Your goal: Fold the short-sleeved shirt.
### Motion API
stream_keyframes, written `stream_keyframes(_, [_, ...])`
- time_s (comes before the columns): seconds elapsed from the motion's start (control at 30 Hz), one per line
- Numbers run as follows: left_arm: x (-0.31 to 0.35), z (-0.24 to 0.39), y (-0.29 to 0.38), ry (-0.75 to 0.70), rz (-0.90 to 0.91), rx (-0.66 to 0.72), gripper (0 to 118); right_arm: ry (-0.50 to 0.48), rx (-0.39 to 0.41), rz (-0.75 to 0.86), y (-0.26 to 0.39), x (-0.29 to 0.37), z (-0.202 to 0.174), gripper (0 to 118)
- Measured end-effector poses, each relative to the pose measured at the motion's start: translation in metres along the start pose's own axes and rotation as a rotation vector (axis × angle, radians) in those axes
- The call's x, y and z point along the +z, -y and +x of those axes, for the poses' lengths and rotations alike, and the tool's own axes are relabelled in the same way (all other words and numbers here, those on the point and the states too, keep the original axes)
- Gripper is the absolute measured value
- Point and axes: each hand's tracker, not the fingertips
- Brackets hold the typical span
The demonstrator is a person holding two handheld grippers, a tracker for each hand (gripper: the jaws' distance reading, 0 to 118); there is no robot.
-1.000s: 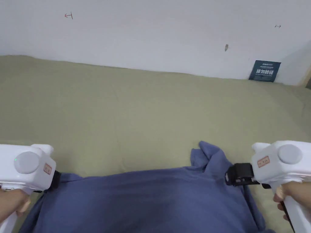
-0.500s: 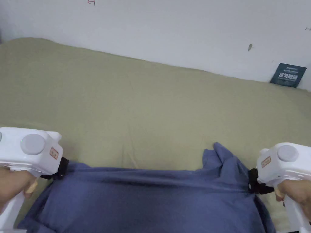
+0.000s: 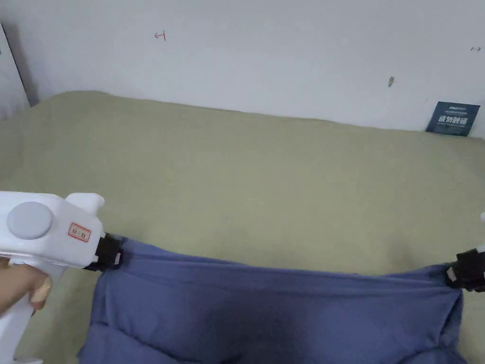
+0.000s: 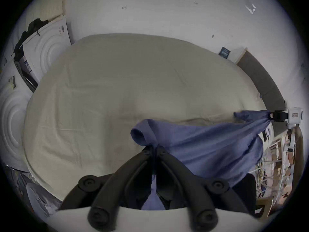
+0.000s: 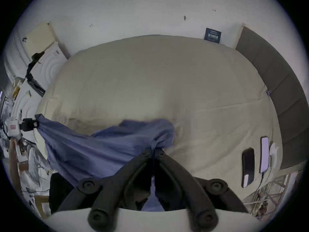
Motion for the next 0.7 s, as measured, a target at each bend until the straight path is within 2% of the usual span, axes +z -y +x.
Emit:
stream_keyframes(0.1, [0.025,0.001,0.032,0.022,0.004,-0.016,3,0.005,0.019,-0.008,0.035,0.017,-0.001,2])
stream_keyframes(0.23, [0.024,0.0,0.083,0.039,-0.059,-0.013,3,0.004,0.004,-0.056,0.091,0.018,0.006,2])
stream_keyframes(0.4, [-0.004,-0.008,0.141,0.034,-0.16,0.055,3,-0.001,-0.064,-0.169,0.162,-0.006,0.019,2])
stream_keyframes(0.57, [-0.043,-0.025,0.169,0.018,-0.182,0.128,4,0.041,-0.103,-0.168,0.191,-0.031,0.021,2])
stream_keyframes(0.63, [-0.047,-0.026,0.171,0.017,-0.161,0.166,14,0.058,-0.118,-0.157,0.188,-0.035,0.016,4])
stream_keyframes(0.67, [-0.042,-0.022,0.169,0.015,-0.162,0.163,23,0.064,-0.123,-0.159,0.186,-0.037,0.013,14])
stream_keyframes(0.7, [-0.038,-0.021,0.165,0.018,-0.162,0.163,55,0.068,-0.116,-0.172,0.183,-0.037,0.01,42])
